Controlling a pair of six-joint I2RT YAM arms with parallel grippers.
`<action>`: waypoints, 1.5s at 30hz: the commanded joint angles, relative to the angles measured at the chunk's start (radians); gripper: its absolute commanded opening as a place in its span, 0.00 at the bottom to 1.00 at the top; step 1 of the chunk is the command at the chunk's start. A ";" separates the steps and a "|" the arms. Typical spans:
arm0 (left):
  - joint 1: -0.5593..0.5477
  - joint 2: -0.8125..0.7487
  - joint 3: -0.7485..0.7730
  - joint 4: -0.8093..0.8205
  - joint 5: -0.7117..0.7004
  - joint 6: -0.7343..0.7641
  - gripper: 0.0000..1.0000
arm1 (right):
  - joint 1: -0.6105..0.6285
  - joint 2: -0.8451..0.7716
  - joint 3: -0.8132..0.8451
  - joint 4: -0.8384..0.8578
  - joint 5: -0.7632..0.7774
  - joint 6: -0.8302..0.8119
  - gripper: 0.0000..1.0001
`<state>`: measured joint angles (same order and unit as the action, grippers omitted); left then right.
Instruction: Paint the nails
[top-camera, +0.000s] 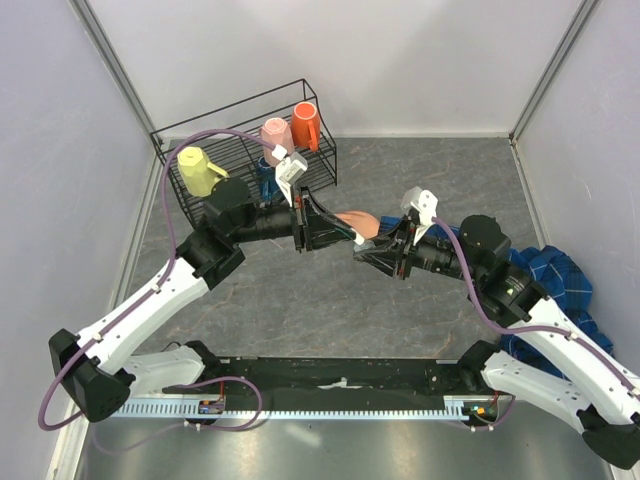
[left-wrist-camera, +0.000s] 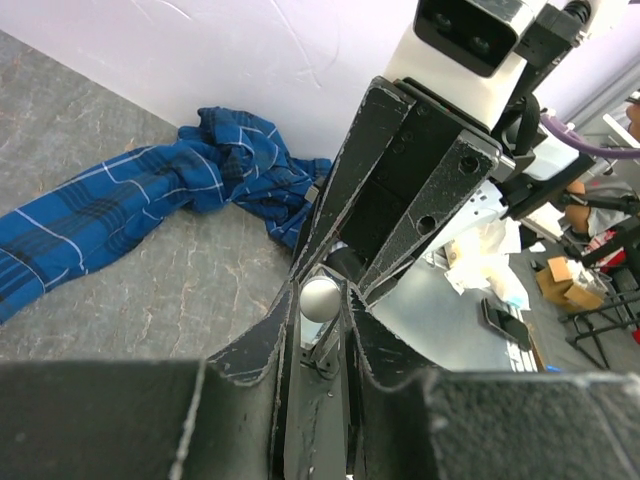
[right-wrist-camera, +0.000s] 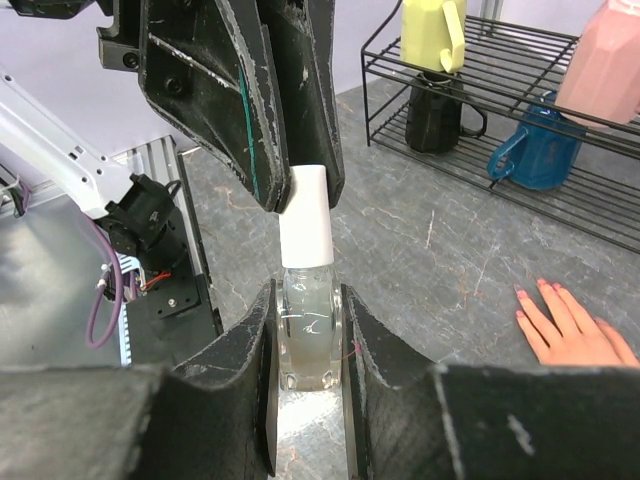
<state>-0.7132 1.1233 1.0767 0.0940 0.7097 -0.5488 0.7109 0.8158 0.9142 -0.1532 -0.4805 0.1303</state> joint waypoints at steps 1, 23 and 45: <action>-0.003 0.003 0.020 -0.129 0.043 0.070 0.02 | 0.001 -0.030 0.043 0.172 -0.001 0.012 0.00; -0.005 0.049 0.071 -0.213 0.128 0.228 0.02 | -0.001 -0.006 0.052 0.289 0.037 0.139 0.00; 0.001 0.047 0.071 -0.151 0.317 0.251 0.12 | 0.001 0.000 0.057 0.364 -0.162 0.226 0.00</action>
<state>-0.6914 1.1603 1.1530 0.1299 1.0225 -0.3431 0.7101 0.8413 0.8898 0.0139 -0.6857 0.3634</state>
